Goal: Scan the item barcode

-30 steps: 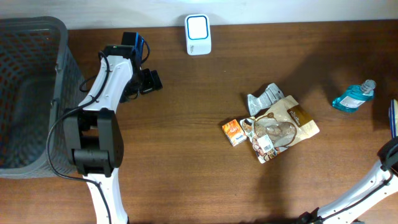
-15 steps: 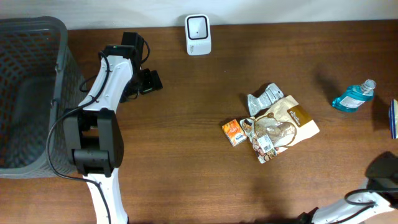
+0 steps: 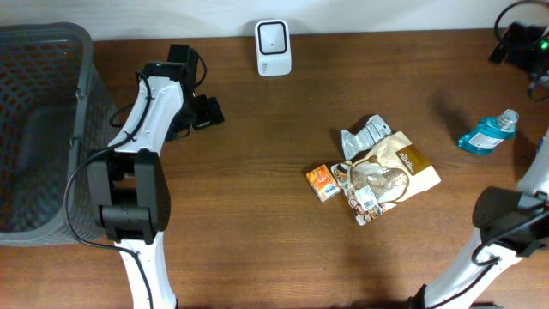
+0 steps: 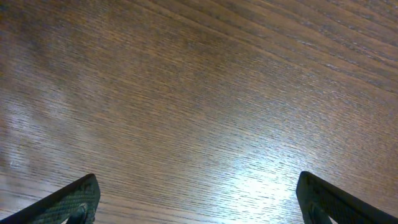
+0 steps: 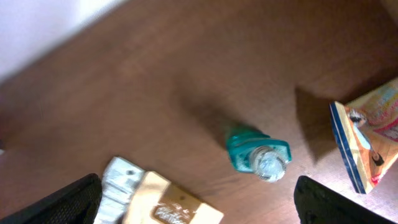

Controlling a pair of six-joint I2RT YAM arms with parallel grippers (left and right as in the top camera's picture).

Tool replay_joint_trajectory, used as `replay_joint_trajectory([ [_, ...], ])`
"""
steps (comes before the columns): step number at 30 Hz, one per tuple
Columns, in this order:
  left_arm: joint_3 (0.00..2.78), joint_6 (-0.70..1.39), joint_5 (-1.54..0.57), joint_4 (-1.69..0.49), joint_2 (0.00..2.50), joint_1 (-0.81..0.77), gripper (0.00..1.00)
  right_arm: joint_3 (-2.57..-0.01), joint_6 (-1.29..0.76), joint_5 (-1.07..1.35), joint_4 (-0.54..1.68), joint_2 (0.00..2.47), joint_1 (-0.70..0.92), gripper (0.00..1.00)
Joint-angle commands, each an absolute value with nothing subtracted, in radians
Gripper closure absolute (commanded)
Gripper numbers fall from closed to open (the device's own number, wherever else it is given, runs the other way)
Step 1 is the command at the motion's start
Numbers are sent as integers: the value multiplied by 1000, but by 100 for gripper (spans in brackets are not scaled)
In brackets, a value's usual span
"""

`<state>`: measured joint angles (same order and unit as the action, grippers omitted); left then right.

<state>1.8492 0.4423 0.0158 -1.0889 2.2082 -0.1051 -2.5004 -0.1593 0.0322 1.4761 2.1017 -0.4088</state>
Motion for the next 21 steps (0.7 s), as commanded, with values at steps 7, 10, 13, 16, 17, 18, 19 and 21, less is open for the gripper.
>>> replay_joint_trajectory([
  [7, 1843, 440, 23, -1090, 2178, -105, 1, -2141, -139, -91, 1241, 2139, -430, 12],
  [10, 1843, 440, 23, -1090, 2178, -105, 1, -2137, -139, -91, 1235, 2139, -464, 16],
  [13, 1843, 440, 23, -1090, 2178, -105, 1, -2136, -139, -84, 1245, 2140, -495, 27],
  [16, 1843, 440, 23, -1090, 2178, -105, 1, -2136, -139, -54, 1253, 2140, -509, 27],
  [17, 1843, 440, 23, -1090, 2178, -105, 1, -2136, -139, -52, 1254, 2140, -509, 26],
  [18, 1843, 440, 23, -1090, 2178, -105, 1, -2136, -139, -52, 1257, 2140, -509, 26],
  [19, 1843, 440, 23, -1090, 2178, -105, 1, -2136, -139, -47, 1260, 2140, -509, 26],
  [21, 1843, 440, 23, -1090, 2178, -107, 1, -2136, -139, -26, 1268, 2140, -509, 26],
])
